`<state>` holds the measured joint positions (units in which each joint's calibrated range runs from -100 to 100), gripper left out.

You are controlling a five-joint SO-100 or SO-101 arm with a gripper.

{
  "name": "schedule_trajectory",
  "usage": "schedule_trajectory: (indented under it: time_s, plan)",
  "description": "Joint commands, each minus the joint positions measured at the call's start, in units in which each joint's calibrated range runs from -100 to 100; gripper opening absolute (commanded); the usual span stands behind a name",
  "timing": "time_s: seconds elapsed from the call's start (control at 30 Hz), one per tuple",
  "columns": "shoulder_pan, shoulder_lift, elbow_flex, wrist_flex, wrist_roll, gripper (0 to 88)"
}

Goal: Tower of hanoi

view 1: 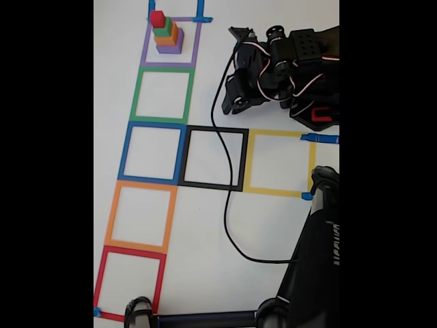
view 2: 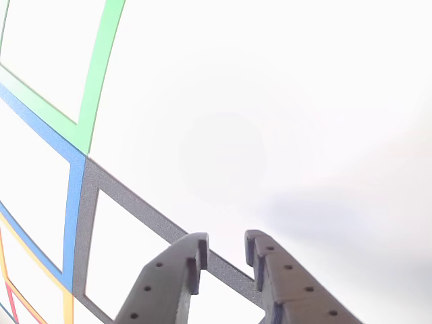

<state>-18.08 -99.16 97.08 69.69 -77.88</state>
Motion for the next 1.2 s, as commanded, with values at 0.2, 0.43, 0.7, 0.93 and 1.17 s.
schedule_trajectory:
  time_s: [0.2, 0.43, 0.7, 0.93, 1.17]
  plan:
    - [0.4, 2.5, -13.1, 1.3, -21.3, 1.3]
    - [0.9, 14.1, -33.2, 6.3, -15.0, 1.3]
    - [3.2, 26.3, -52.1, 7.3, -2.7, 1.3]
    - [5.8, 38.9, -72.3, 14.1, 10.3, 1.4]
    - [14.0, 44.2, -79.5, 12.7, 74.8, 1.5]
